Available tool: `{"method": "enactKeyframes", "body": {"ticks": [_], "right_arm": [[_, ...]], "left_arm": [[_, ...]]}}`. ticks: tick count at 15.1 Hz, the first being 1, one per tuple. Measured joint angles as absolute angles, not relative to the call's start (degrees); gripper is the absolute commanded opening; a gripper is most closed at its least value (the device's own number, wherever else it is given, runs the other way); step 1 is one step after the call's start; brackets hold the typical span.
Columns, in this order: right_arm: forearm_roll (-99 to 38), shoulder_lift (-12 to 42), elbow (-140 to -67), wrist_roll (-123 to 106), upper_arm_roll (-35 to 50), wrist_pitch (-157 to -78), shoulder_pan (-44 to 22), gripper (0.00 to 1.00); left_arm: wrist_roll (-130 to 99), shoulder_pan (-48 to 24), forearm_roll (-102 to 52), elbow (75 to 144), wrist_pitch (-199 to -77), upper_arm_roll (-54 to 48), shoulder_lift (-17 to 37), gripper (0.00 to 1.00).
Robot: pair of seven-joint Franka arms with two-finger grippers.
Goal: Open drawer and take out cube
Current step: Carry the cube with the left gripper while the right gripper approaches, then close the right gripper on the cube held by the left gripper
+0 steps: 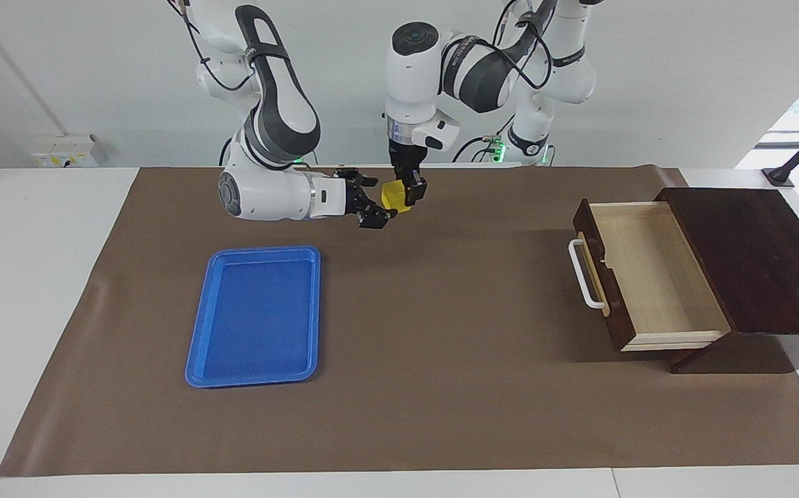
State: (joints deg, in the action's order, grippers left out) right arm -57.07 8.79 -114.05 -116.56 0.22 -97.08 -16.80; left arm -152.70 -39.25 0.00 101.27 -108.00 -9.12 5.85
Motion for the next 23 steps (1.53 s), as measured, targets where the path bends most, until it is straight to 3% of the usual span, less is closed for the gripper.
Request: {"method": "enactKeyframes", "body": {"ticks": [13,14,15,16,17,18,23], "right_arm": [[-57.16,6.1,-117.5,-116.08,0.06,-97.92,-16.67,1.0],[-57.17,5.97,-117.63,-116.14,0.06,-98.07,-16.69,0.96],[-57.24,5.91,-117.7,-116.36,0.07,-98.21,-16.72,0.85],[-57.51,5.89,-117.75,-116.76,0.07,-98.36,-16.76,0.64],[-57.82,5.85,-117.77,-117.18,0.09,-98.41,-16.8,0.23],[-58.1,5.84,-117.77,-117.34,0.1,-98.86,-16.81,0.0],[-58.65,5.8,-117.69,-118.03,0.15,-100.71,-17.01,0.0]], "left_arm": [[-154.02,-40.17,-0.11,101.27,-107.77,-9.4,5.9,0.0],[-154.02,-40.17,-0.12,101.27,-107.77,-9.41,5.89,0.0],[-154.02,-40.17,-0.13,101.27,-107.74,-9.4,5.89,0.0],[-154.04,-40.17,-0.14,101.27,-107.62,-9.39,5.89,0.0],[-154.05,-40.17,-0.15,101.27,-107.52,-9.35,5.88,0.0],[-154.05,-40.18,-0.18,101.27,-107.25,-9.38,5.88,0.0],[-154.29,-40.2,-0.57,101.28,-106.13,-9.46,5.83,0.0]]}}
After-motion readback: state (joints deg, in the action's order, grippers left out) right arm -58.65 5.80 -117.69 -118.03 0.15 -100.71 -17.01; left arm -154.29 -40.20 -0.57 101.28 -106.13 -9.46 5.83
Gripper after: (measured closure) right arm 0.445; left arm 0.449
